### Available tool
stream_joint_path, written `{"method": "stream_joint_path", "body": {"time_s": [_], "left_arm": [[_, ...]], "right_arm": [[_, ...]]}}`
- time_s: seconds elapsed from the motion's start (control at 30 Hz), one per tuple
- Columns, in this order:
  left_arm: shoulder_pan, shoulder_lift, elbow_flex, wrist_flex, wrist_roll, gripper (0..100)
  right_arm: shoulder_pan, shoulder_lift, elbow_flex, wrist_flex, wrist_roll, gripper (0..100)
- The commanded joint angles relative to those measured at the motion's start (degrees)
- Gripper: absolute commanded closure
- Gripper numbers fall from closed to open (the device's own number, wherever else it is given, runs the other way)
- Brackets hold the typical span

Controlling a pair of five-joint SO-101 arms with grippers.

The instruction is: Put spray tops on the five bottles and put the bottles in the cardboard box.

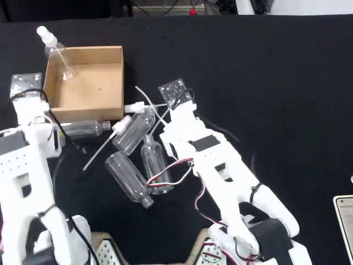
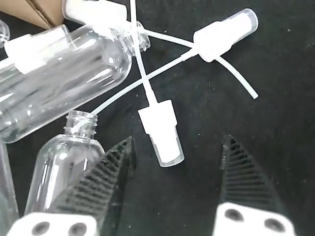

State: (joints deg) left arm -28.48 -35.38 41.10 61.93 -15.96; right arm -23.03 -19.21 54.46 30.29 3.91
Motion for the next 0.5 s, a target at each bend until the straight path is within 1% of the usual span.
{"method": "stream_joint_path", "body": {"time_s": [0.0, 0.23, 0.37, 0.47], "left_arm": [[0.5, 5.3, -1.3, -10.0, 10.7, 82], [5.0, 6.5, 6.3, -20.7, 19.0, 82], [6.6, 7.0, 7.9, -24.1, 20.8, 82], [7.0, 7.0, 8.9, -25.9, 20.7, 82]], "right_arm": [[-0.6, -2.5, 0.1, -1.1, -0.4, 73.7], [-0.6, -2.5, 0.1, -1.1, -0.1, 73.7], [-0.6, -2.5, 0.1, -1.1, -0.1, 73.7], [-0.6, -2.5, 0.1, -1.1, -0.1, 73.7]]}}
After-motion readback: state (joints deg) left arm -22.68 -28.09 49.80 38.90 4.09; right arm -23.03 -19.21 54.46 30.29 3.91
